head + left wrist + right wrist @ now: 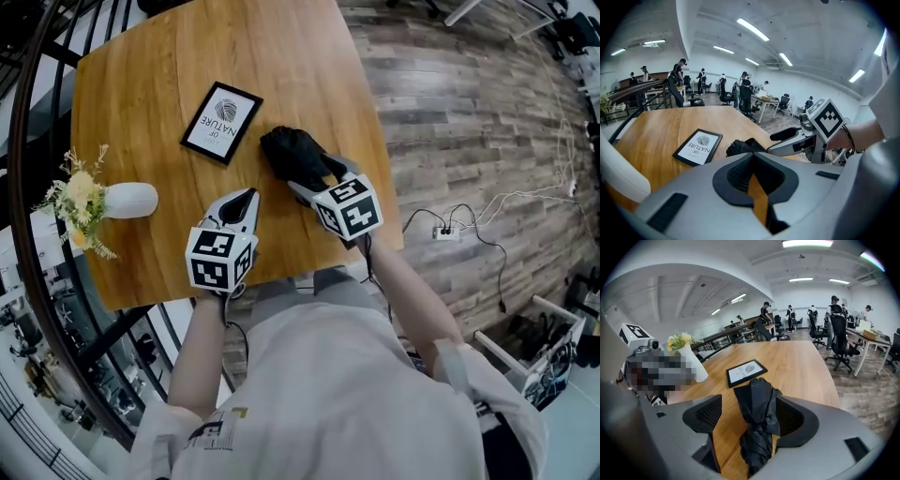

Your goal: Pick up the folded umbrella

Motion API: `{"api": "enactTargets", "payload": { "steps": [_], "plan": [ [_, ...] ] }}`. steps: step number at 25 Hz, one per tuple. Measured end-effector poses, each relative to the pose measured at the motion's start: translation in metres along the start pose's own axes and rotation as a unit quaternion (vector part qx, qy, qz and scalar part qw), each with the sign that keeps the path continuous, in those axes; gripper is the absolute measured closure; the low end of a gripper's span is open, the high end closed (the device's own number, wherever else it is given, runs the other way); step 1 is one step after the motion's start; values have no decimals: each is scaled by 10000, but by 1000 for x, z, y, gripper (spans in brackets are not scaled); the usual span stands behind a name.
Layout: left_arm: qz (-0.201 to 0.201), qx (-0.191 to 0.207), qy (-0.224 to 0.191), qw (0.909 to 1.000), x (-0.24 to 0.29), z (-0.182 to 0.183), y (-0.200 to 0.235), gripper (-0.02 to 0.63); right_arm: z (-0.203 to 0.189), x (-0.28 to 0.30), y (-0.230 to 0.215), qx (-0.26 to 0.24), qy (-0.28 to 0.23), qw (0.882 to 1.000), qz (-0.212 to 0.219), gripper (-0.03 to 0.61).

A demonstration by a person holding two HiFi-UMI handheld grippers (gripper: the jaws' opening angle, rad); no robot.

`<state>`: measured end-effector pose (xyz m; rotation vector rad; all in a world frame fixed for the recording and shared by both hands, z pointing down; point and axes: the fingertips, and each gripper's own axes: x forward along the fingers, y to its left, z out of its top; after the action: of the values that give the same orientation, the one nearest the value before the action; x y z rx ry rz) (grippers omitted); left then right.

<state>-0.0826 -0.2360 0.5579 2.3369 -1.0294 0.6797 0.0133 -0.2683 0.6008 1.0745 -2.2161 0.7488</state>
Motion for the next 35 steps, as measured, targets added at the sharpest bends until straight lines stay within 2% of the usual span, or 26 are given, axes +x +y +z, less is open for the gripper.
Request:
{"api": "enactTargets", "payload": {
  "steps": [6,13,16,20,23,26,31,35],
  "plan": [
    [13,-44,551,9985,31,-43,11,598,-40,41,-10,-45,671,9977,-4,201],
    [69,-363,846,9957,29,-78,22,598,-89,66,-28,-202,1375,9899,-286,196],
    [103,-442,910,9948,31,-86,28,598,-101,79,-33,-195,1425,9891,-322,198],
    [15,-541,903,9944,33,-86,22,598,-97,87,-34,-247,1297,9902,-463,205],
    [-37,-648,870,9941,36,-84,17,598,-92,87,-35,-272,1281,9900,-528,274],
    [-77,-845,887,9924,34,-91,11,598,-95,86,-39,-211,1334,9896,-503,299],
    [-7,-837,875,9926,25,-93,12,598,-93,79,-36,28,1560,9877,-50,316],
    [131,-822,635,9945,12,-75,22,598,-74,59,-25,-128,1517,9881,223,316]
  ]
}}
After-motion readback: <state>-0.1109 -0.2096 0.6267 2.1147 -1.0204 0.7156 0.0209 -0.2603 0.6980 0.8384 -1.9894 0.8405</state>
